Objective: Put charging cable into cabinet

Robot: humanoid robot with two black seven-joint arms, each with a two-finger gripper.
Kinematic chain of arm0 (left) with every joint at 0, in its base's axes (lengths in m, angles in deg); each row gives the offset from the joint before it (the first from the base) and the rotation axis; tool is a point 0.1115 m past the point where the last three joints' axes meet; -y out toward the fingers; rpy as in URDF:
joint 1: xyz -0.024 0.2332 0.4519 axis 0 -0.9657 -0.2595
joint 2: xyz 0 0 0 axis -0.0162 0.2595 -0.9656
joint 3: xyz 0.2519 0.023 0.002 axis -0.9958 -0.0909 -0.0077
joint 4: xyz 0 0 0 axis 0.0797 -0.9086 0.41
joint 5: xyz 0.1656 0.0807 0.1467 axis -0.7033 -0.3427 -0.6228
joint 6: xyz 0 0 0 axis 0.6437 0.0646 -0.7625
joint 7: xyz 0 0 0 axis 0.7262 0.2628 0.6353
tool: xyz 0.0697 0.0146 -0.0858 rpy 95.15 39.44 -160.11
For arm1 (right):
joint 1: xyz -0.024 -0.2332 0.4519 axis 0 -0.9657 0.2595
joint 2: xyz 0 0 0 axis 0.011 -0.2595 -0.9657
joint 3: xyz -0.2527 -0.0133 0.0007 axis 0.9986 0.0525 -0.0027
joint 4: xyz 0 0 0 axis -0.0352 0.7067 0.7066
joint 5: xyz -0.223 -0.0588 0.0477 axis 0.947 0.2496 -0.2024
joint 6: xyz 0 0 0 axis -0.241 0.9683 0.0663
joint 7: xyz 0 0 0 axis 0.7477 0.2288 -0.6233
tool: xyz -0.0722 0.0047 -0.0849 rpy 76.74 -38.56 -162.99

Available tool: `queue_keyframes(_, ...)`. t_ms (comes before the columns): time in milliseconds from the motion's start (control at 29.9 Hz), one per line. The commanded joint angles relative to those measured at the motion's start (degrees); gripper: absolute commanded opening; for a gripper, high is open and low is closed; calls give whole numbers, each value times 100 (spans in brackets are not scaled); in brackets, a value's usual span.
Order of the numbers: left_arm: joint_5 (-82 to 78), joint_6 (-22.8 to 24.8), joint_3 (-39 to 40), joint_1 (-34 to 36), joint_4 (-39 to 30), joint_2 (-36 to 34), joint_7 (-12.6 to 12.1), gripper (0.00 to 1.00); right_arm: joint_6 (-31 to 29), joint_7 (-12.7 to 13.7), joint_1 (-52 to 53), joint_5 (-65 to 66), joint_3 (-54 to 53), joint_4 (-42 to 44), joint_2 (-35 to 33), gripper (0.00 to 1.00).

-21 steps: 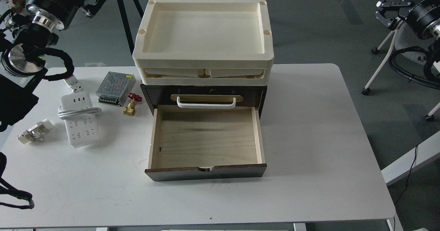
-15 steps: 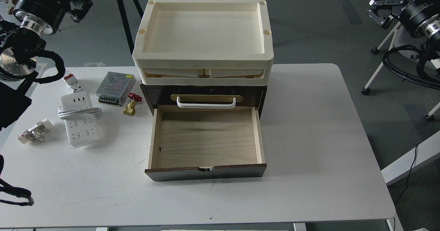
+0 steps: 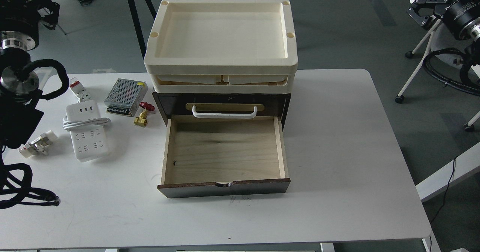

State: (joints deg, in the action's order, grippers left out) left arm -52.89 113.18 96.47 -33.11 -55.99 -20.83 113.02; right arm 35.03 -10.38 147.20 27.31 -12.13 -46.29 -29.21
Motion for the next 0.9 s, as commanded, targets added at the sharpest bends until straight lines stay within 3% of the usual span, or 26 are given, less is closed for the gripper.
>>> queue_keyframes(0,98,0,365,-59,-537,-424,103,100,1,-4,-17,-13,-51,9,-124,100)
queue_keyframes(234,-664,0,313,-524,-4068,-2303,103,100,1,-13,-35,-39,-324,9,-159,100)
queue_keyframes(368,-1823,0,322,-621,-5328,-3516,103,100,1,-21,-70,-39,-341,18,-194,100)
queue_keyframes(535,-3992,0,409,-630,-6102,-4353,103,100,1,-30,-315,-48,-534,9,-230,100)
queue_keyframes(870,-7826,0,427,-630,-6886,-4811,103,100,1,-30,-1036,-83,-1229,-35,-528,100)
